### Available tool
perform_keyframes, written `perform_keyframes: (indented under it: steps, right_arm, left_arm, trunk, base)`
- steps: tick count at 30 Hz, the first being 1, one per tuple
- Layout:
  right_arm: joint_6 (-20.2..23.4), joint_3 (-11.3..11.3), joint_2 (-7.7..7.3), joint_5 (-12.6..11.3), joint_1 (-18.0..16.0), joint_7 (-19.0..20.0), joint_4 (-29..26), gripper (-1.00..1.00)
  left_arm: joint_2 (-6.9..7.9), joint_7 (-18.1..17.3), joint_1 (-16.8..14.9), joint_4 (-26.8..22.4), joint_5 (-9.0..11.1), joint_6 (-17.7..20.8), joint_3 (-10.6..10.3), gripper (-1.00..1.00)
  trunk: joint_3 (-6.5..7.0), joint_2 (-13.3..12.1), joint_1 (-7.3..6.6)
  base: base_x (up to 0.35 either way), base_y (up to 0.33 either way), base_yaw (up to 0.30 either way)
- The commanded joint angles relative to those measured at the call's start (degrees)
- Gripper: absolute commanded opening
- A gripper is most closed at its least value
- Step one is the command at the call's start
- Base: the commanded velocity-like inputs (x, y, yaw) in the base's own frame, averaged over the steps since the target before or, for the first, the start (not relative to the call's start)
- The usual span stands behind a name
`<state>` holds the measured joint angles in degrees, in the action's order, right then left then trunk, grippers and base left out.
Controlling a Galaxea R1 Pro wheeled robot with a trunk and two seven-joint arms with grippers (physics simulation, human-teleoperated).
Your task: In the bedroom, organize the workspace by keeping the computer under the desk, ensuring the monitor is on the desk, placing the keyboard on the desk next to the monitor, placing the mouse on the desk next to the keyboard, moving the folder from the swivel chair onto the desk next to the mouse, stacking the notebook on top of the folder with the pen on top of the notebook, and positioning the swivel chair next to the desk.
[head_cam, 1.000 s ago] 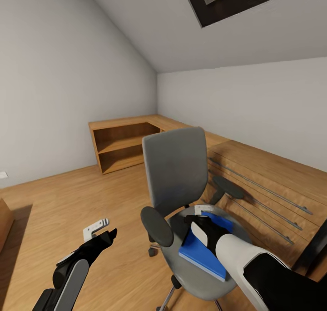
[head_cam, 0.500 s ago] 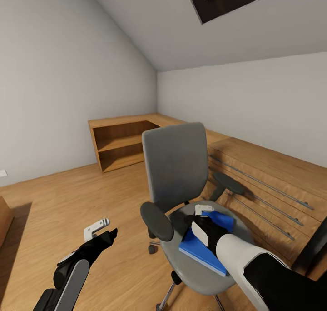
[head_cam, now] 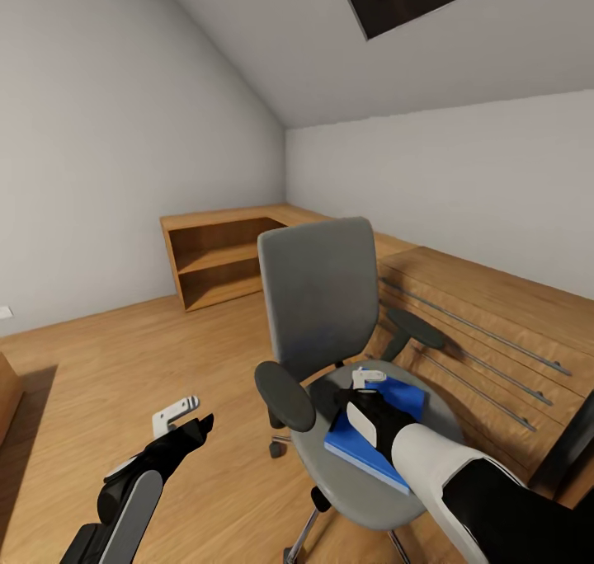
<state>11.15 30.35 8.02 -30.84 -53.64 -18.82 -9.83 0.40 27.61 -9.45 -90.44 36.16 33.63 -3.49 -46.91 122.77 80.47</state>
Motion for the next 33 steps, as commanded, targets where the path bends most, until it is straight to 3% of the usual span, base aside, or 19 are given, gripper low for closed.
perform_keyframes:
  steps: [1, 4, 10, 33]
  right_arm:
    - [0.33, -0.56, -0.03, -1.51, 0.02, -0.26, 0.34, 1.00]
    - [0.38, -0.56, -0.03, -1.51, 0.02, -0.26, 0.34, 1.00]
    - [0.44, -0.56, -0.03, -1.51, 0.02, -0.26, 0.34, 1.00]
    - [0.45, -0.56, -0.03, -1.51, 0.02, -0.26, 0.34, 1.00]
  left_arm:
    - [0.04, 0.52, -0.04, -0.08, 0.61, 0.09, -0.09, 1.00]
    - [0.04, 0.45, -0.04, -0.09, 0.59, 0.11, -0.09, 1.00]
    - [0.04, 0.57, -0.04, -0.09, 0.58, 0.05, -0.04, 1.00]
    - [0.13, 0.14, -0.04, 0.77, 0.62, 0.16, -0.07, 1.00]
  trunk:
    - [-0.07, 0.01, 0.00]
    - [-0.07, 0.01, 0.00]
    - [-1.15, 2.42, 1.32]
    - [-1.15, 2.42, 1.32]
  base:
    - [0.000, 0.000, 0.000]
    - [0.000, 0.000, 0.000]
    - [0.000, 0.000, 0.000]
    - [-0.003, -0.001, 0.000]
